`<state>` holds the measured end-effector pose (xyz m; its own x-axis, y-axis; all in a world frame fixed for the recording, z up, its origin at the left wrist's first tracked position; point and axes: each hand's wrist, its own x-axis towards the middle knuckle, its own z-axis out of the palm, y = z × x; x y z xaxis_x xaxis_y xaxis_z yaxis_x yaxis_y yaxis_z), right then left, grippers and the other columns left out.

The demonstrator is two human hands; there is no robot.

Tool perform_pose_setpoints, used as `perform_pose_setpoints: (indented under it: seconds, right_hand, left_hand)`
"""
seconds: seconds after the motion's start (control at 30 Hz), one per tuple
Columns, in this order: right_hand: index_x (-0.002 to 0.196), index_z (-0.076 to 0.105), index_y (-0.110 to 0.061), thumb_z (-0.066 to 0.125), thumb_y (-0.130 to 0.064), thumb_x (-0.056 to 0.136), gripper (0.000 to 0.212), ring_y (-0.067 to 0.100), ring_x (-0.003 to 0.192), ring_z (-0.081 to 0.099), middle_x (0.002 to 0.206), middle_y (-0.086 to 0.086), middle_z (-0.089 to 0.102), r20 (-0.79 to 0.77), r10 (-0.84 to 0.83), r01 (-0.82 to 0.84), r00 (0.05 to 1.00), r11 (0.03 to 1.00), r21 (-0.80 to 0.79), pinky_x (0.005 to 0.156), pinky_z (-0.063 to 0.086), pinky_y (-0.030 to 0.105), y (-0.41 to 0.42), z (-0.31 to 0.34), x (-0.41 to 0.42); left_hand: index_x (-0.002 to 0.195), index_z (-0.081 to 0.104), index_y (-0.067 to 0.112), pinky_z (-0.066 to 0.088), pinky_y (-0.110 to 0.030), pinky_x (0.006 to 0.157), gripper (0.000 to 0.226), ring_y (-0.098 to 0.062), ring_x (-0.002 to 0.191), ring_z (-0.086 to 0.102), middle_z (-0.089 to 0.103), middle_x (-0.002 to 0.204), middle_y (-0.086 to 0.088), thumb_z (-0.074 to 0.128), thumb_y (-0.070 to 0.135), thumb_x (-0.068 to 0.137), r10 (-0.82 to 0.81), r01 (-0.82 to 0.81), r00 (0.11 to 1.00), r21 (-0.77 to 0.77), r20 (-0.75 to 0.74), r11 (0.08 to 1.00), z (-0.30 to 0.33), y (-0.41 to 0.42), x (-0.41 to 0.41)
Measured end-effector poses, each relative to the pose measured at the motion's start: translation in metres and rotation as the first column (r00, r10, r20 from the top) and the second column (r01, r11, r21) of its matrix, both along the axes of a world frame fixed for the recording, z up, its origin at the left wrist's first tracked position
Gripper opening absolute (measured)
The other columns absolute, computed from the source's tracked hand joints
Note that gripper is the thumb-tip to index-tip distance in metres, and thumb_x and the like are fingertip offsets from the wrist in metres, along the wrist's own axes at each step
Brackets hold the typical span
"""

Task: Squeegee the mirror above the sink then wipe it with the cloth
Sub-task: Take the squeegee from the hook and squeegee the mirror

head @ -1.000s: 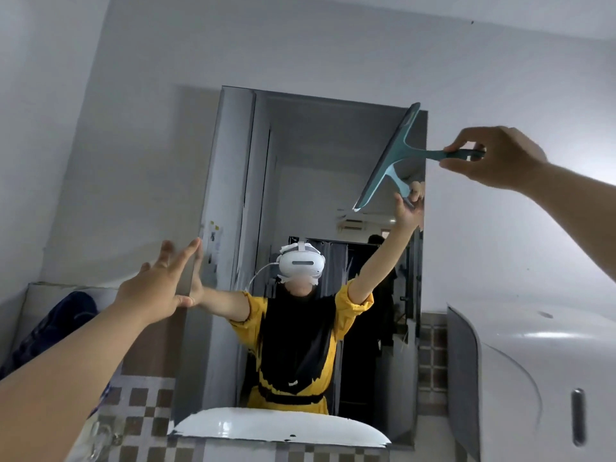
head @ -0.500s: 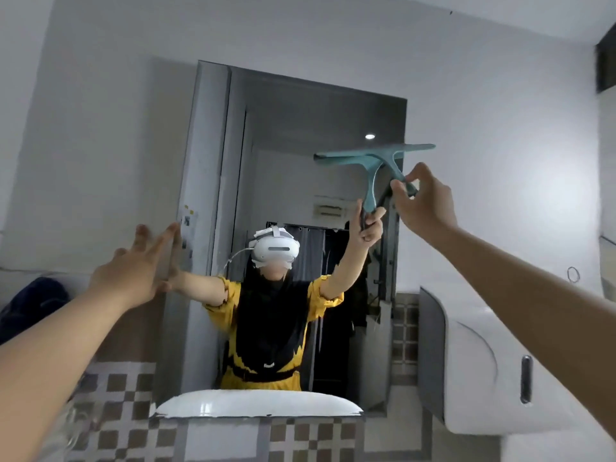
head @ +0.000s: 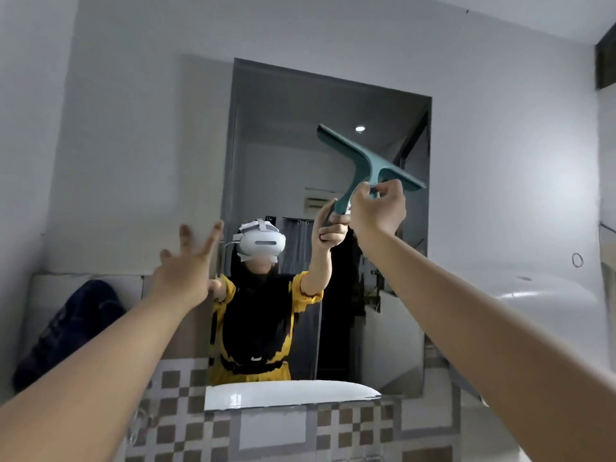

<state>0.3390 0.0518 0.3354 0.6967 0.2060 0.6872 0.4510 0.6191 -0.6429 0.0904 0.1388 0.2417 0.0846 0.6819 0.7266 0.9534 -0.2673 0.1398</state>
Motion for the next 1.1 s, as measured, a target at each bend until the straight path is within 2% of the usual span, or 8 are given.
perform_pose_setpoints:
  seconds: [0.13, 0.23, 0.3, 0.5, 0.57, 0.67, 0.9, 1.1]
  right_hand:
    - [0.093, 0.049, -0.010, 0.055, -0.020, 0.093, 0.012, 0.002, 0.056, 0.042, 0.070, -0.011, 0.044, -0.043, 0.090, -0.089, 0.995, 0.996, 0.019, 0.045, 0.036, 0.009, 0.006, -0.006, -0.049]
    - [0.095, 0.047, -0.009, 0.054, -0.017, 0.094, 0.011, 0.001, 0.056, 0.041, 0.070, -0.010, 0.043, -0.056, 0.175, -0.174, 0.983, 0.984, 0.029, 0.042, 0.035, 0.002, 0.008, -0.010, -0.086]
    - [0.097, 0.047, -0.008, 0.054, -0.016, 0.094, 0.012, 0.003, 0.055, 0.045, 0.071, -0.008, 0.046, -0.050, 0.226, -0.225, 0.973, 0.974, 0.026, 0.040, 0.037, 0.007, 0.010, -0.014, -0.110]
    - [0.094, 0.046, -0.011, 0.055, -0.024, 0.093, 0.015, 0.026, 0.067, 0.064, 0.074, -0.009, 0.050, 0.068, 0.268, -0.267, 0.961, 0.963, -0.032, 0.060, 0.058, 0.040, 0.016, -0.034, -0.156]
    - [0.095, 0.048, -0.011, 0.056, -0.024, 0.092, 0.016, 0.026, 0.069, 0.064, 0.074, -0.011, 0.050, 0.126, 0.227, -0.223, 0.966, 0.974, -0.043, 0.061, 0.058, 0.043, 0.018, -0.041, -0.156]
    - [0.094, 0.051, -0.014, 0.059, -0.026, 0.091, 0.015, 0.017, 0.057, 0.057, 0.071, -0.008, 0.056, 0.245, 0.134, -0.122, 0.960, 0.990, -0.067, 0.055, 0.053, 0.036, 0.021, -0.051, -0.141]
    - [0.105, 0.061, -0.024, 0.062, -0.040, 0.088, 0.023, 0.012, 0.055, 0.058, 0.070, -0.007, 0.064, 0.531, -0.080, 0.191, 0.843, 0.969, -0.157, 0.048, 0.044, 0.024, 0.010, -0.057, -0.072]
    - [0.109, 0.064, -0.032, 0.063, -0.044, 0.085, 0.026, 0.016, 0.076, 0.063, 0.080, -0.011, 0.066, 0.651, -0.124, 0.297, 0.749, 0.941, -0.162, 0.065, 0.055, 0.034, -0.005, -0.039, -0.026]
  left_hand:
    - [0.133, -0.028, 0.053, 0.051, -0.053, 0.085, 0.107, -0.056, 0.132, 0.021, -0.019, 0.156, -0.013, 0.064, 0.029, 0.084, -0.016, 0.018, 0.999, -0.053, 0.039, 0.998, 0.001, -0.002, 0.001]
    - [0.132, -0.031, 0.051, 0.051, -0.051, 0.085, 0.107, -0.054, 0.137, 0.011, -0.020, 0.156, -0.012, 0.063, 0.031, 0.085, -0.007, 0.011, 0.999, -0.065, 0.052, 0.998, 0.002, -0.003, 0.002]
    - [0.135, -0.030, 0.049, 0.051, -0.050, 0.084, 0.106, -0.053, 0.137, 0.012, -0.019, 0.156, -0.013, 0.063, 0.031, 0.086, -0.004, 0.006, 0.999, -0.053, 0.049, 0.999, 0.001, -0.004, 0.002]
    - [0.138, -0.026, 0.047, 0.049, -0.049, 0.089, 0.102, -0.054, 0.137, 0.011, -0.018, 0.156, -0.013, 0.061, 0.031, 0.087, -0.022, 0.024, 0.998, -0.044, 0.054, 0.999, -0.001, -0.003, 0.001]
    - [0.138, -0.026, 0.046, 0.051, -0.048, 0.087, 0.101, -0.054, 0.137, 0.010, -0.019, 0.156, -0.014, 0.060, 0.031, 0.088, -0.028, 0.031, 0.998, -0.044, 0.050, 0.999, -0.002, -0.003, 0.001]
    - [0.139, -0.024, 0.045, 0.050, -0.050, 0.088, 0.100, -0.056, 0.136, 0.011, -0.017, 0.156, -0.016, 0.061, 0.032, 0.087, -0.039, 0.040, 0.998, -0.022, 0.045, 0.999, -0.003, -0.002, 0.001]
    - [0.137, -0.028, 0.047, 0.051, -0.051, 0.086, 0.100, -0.059, 0.135, 0.008, -0.021, 0.155, -0.017, 0.059, 0.030, 0.089, -0.064, 0.066, 0.997, -0.037, 0.038, 0.997, 0.000, 0.001, -0.001]
    - [0.137, -0.024, 0.049, 0.044, -0.058, 0.096, 0.092, -0.057, 0.136, 0.004, -0.015, 0.155, -0.022, 0.054, 0.040, 0.089, -0.124, 0.124, 0.990, -0.016, -0.063, 0.992, -0.018, 0.003, -0.012]
